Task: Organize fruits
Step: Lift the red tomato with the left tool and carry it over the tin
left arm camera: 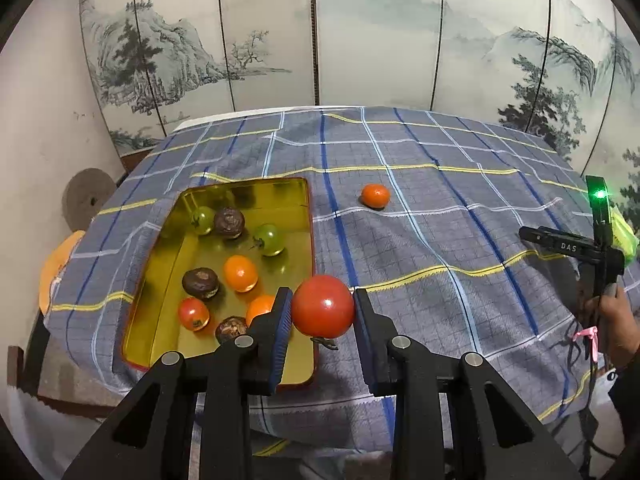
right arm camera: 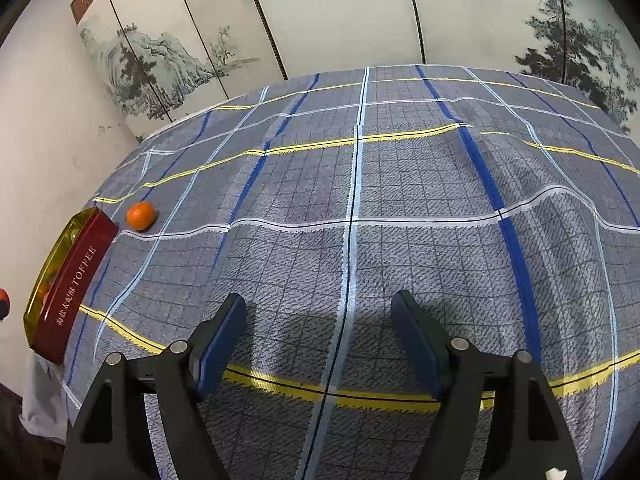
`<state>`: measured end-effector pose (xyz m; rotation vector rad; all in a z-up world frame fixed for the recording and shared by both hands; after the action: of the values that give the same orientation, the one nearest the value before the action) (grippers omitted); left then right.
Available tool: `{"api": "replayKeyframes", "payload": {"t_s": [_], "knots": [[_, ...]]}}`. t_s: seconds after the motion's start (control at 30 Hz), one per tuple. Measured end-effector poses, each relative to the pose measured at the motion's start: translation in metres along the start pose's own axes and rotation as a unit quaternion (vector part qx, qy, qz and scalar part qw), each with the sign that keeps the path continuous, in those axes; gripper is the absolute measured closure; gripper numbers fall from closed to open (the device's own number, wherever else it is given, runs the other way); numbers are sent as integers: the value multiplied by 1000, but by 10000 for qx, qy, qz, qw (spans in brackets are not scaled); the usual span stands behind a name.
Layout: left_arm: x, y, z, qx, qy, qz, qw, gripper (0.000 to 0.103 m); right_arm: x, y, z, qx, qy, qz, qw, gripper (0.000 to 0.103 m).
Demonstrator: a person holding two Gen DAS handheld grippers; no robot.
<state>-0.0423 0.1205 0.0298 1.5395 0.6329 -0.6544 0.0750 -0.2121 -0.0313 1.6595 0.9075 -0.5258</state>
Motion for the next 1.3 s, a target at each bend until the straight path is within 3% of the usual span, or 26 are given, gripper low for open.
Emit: {"api": "replayKeyframes", "payload": {"t_s": [0.63,1.07,1.3], "knots": [[29,-10,-40,-217,464,-273,9983,72,0,0,-1,-24,-34,-11,10000,30],[58,-12,-122,-803,939,-555,9908,72,0,0,-1,-18,-33,-8,10000,29],[67,-6,-123,-752,923,-571,9912,72,1,0,-2,-41,-42,-20,10000,27]]}}
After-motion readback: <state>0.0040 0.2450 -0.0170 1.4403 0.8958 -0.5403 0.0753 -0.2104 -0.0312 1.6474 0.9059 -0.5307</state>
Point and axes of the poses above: each gripper's, at about its wrist camera, not at the fingertips, and x roughly the way its jaws point, z to its right, y to its top, the point moved 1 cm from there along x, roughly the way its jaws point, and after that the axes turned 4 degrees about y, right-handed, at the moved point
